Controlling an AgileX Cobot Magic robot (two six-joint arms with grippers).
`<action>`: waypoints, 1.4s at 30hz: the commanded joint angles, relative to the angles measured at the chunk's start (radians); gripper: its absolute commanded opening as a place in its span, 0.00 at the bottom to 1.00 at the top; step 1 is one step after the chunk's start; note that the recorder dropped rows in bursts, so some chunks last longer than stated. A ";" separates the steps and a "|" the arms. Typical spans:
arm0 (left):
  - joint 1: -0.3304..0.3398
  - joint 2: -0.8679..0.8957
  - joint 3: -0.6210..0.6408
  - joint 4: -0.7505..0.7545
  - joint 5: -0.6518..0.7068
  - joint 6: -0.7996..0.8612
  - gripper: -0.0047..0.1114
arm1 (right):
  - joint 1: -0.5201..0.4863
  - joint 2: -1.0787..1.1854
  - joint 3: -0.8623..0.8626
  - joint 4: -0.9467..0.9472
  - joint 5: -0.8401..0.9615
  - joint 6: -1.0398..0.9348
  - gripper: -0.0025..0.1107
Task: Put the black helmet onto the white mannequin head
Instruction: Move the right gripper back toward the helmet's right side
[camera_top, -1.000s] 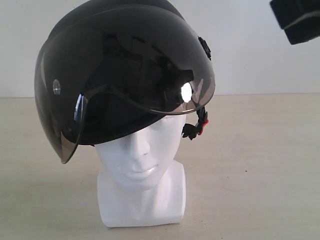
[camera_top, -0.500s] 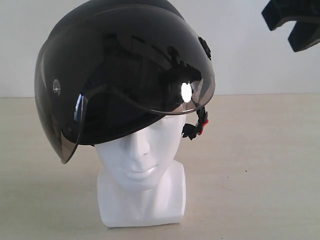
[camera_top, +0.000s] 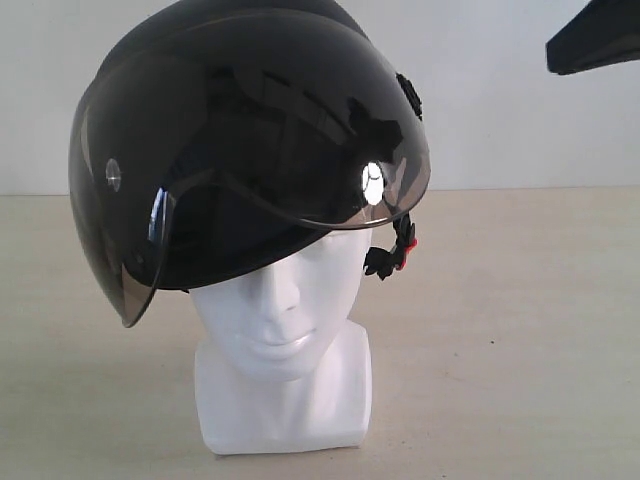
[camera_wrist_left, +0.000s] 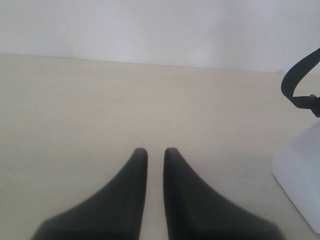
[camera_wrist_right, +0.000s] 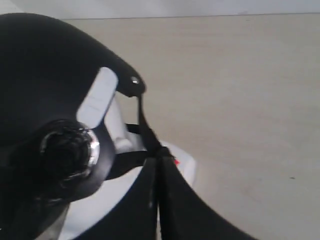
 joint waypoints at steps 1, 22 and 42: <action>0.003 -0.002 0.003 -0.003 0.000 -0.009 0.15 | -0.037 0.002 0.089 0.206 0.006 -0.173 0.02; 0.003 -0.002 0.003 -0.001 0.000 -0.003 0.15 | -0.037 -0.033 0.093 0.465 0.139 -0.410 0.02; 0.003 -0.002 0.003 -0.240 -0.621 -0.264 0.15 | -0.037 -0.035 0.093 0.472 0.139 -0.417 0.02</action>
